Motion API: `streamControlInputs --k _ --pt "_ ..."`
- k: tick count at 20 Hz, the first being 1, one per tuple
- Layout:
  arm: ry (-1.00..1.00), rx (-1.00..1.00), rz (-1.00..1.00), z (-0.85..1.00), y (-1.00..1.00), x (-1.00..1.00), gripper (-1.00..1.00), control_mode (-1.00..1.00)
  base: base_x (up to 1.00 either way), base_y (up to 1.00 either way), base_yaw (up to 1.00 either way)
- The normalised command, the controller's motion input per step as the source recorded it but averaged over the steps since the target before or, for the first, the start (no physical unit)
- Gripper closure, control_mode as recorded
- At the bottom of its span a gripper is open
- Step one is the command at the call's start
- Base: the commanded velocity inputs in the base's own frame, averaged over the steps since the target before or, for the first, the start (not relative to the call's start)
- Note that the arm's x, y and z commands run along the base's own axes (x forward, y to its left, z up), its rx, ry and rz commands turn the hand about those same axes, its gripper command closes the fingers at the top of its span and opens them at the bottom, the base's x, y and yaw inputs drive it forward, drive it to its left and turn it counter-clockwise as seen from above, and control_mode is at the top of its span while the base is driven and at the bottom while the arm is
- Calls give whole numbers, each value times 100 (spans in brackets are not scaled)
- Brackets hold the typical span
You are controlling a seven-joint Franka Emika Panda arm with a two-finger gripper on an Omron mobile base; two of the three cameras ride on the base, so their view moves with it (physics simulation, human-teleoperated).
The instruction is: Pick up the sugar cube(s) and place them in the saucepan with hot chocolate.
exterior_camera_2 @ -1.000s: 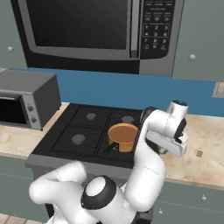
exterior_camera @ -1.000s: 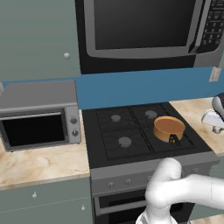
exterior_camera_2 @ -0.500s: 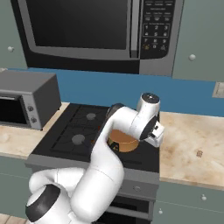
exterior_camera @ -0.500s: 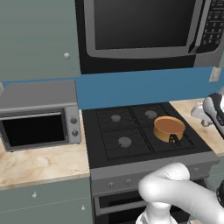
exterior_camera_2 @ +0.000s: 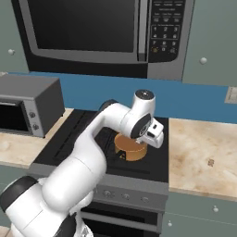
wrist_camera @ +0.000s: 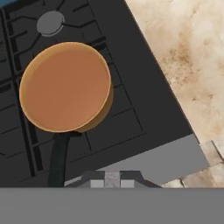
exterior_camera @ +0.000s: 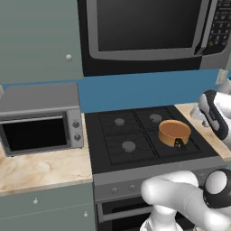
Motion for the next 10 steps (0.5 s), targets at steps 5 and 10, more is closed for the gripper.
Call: streamControlInputs --k 5,10 --pt "9 0 11 -12 0 4 100 -100 0 0 0" --pt "6 0 9 -1 20 32 100 -100 0 0 0"
